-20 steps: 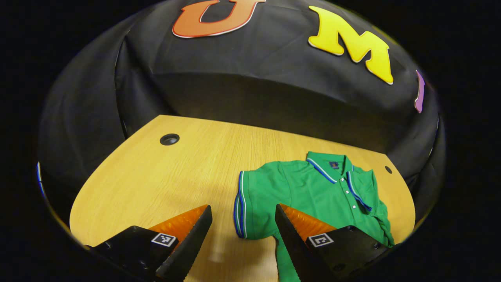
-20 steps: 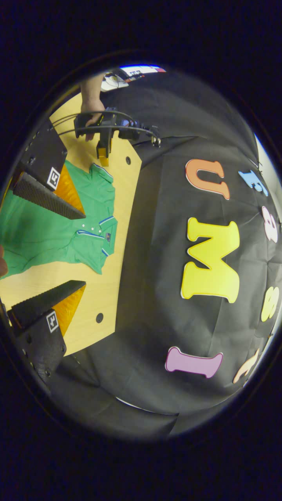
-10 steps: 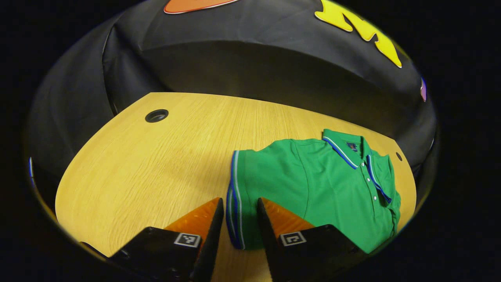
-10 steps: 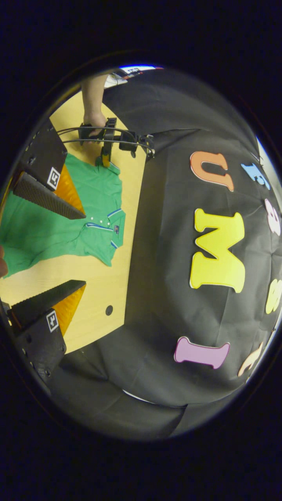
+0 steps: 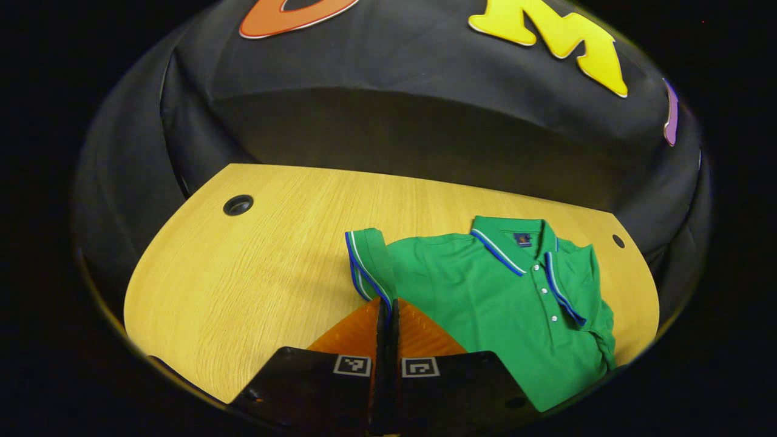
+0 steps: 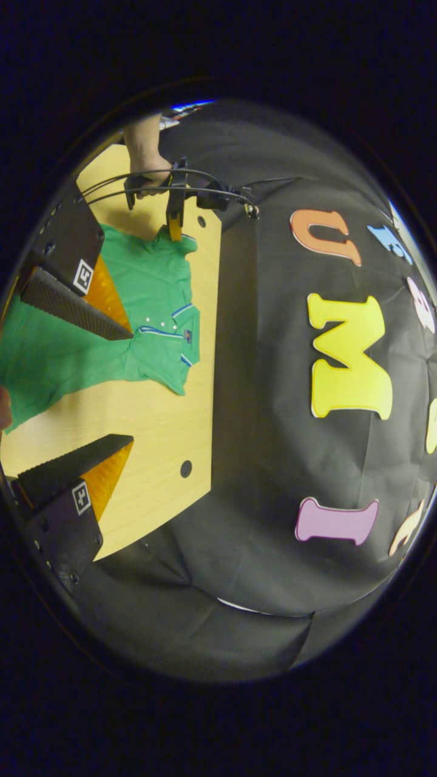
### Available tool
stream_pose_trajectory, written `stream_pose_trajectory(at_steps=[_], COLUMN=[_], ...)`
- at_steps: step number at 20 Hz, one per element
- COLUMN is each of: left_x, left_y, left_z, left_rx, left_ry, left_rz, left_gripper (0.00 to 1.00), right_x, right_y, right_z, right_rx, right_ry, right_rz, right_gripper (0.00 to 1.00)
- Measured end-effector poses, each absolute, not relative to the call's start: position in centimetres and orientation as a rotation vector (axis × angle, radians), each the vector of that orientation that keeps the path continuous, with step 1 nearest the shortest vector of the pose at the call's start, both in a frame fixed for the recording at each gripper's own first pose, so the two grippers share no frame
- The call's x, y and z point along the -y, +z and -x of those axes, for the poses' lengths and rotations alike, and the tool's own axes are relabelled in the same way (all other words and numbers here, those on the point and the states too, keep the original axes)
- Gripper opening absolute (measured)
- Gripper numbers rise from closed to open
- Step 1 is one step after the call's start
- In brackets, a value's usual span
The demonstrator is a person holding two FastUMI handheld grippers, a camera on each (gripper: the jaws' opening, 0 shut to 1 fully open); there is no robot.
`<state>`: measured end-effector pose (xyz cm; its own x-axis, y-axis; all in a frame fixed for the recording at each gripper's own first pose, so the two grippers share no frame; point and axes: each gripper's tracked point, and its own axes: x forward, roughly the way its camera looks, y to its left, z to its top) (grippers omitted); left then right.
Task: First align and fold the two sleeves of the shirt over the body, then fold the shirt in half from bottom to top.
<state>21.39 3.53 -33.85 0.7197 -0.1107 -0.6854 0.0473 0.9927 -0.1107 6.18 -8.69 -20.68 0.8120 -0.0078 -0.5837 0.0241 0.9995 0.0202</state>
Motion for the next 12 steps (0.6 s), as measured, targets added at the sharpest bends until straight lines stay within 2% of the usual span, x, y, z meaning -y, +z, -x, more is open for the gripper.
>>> stream_pose_trajectory(at_steps=[6, 12], left_x=[3.6, 11.8], left_y=[-30.4, -32.2], left_z=[-22.2, -21.9], left_rx=[-0.78, -0.858], left_ry=[-0.13, -0.164], left_rz=[0.068, 0.07], left_gripper=[0.06, 0.08], right_x=[9.8, 14.2], right_y=[-20.5, -20.2], right_z=[-5.8, -3.1], right_rx=[-0.597, -0.59], right_ry=[-0.019, -0.101], right_rz=[-0.049, -0.064], right_gripper=[0.95, 0.95])
